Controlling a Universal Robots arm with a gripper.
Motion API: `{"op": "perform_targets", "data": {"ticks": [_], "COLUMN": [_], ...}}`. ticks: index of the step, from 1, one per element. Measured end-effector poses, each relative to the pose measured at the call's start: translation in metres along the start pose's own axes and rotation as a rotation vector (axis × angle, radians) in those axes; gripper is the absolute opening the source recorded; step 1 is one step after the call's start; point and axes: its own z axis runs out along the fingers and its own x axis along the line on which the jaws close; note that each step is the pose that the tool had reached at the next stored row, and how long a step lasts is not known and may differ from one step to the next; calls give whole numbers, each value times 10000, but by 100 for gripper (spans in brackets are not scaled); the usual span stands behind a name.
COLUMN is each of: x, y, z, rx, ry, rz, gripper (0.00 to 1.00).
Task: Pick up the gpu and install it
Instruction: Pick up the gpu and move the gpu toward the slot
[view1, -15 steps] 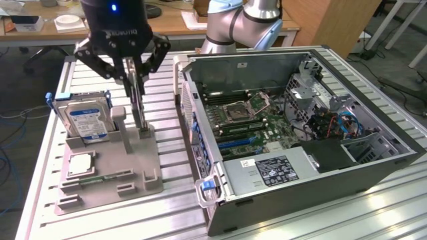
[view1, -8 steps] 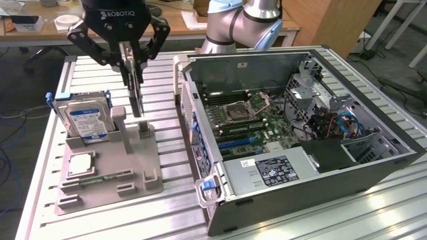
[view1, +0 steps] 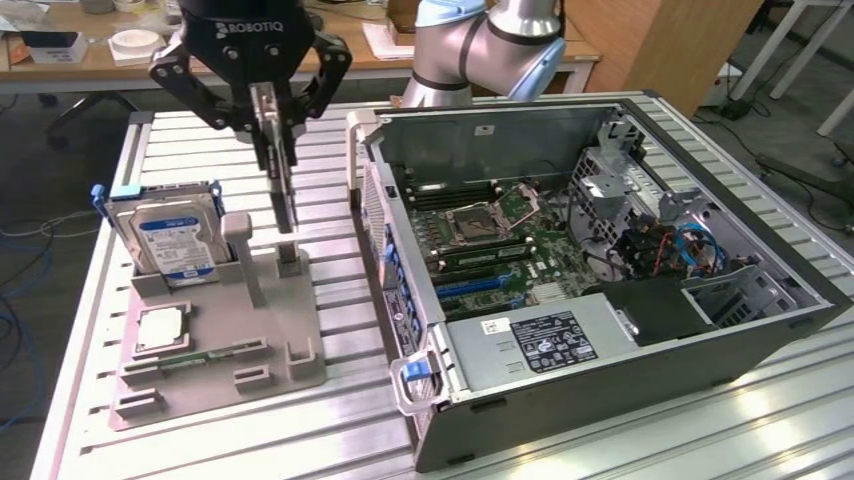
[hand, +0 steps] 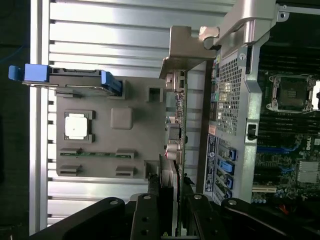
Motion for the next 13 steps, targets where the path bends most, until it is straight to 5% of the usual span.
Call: {"op": "perform_targets", "data": {"ticks": [13], "x": [-403], "y": [-14], "z": [14], "rx": [1], "ry": [0], "rz": [26], "gripper": [27]}}
